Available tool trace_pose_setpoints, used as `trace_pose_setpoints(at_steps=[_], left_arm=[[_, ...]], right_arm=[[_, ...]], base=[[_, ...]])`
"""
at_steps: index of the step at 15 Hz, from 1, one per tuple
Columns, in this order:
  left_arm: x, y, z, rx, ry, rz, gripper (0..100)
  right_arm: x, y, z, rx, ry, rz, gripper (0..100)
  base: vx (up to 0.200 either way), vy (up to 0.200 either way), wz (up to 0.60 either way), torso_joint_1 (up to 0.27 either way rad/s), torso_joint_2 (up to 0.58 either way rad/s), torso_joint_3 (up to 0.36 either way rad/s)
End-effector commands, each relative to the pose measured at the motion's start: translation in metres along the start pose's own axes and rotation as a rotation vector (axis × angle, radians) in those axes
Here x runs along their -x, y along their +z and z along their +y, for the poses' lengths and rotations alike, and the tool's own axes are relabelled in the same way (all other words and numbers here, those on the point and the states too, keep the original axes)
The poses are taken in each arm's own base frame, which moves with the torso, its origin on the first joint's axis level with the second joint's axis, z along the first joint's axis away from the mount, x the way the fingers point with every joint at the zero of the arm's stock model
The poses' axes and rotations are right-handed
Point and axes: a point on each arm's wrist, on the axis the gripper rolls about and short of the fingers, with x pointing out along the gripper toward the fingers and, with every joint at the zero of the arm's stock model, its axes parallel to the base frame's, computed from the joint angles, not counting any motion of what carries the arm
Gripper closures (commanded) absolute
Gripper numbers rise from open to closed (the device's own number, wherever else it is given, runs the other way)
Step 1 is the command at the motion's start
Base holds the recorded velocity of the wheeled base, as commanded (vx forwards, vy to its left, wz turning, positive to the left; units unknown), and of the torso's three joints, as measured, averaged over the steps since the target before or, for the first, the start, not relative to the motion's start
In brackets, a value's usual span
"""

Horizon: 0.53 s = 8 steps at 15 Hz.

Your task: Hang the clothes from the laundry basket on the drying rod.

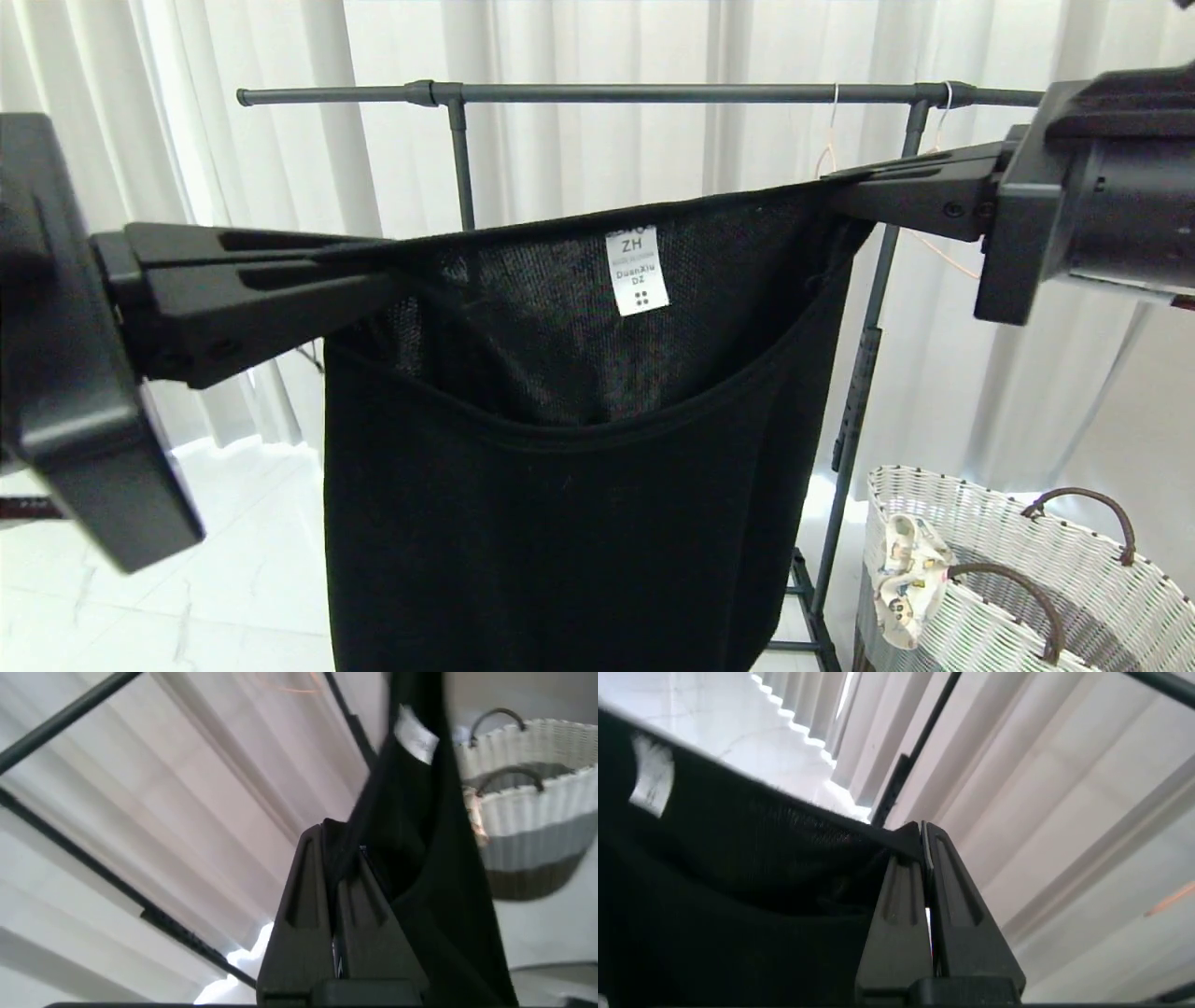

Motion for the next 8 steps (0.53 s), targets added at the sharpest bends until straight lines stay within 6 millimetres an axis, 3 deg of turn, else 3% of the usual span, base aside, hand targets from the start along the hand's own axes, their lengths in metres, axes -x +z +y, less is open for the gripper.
trace_pose_setpoints(at_steps=[1,4,8], left_arm=[[-0.020,0.004,0.007,0.008,0.043,0.035,100],[-0.038,0.012,0.015,0.012,0.074,0.043,100],[-0.045,0.009,0.013,0.006,0.093,0.077,100]], right_arm=[[0.027,0.003,0.000,0.001,-0.007,-0.026,100],[0.058,-0.006,0.004,0.002,0.006,0.020,100],[0.067,-0.009,0.004,0.005,0.005,0.012,100]], base=[[0.000,0.000,0.00,0.000,0.00,0.000],[0.000,0.000,0.00,0.000,0.00,0.000],[0.000,0.000,0.00,0.000,0.00,0.000]])
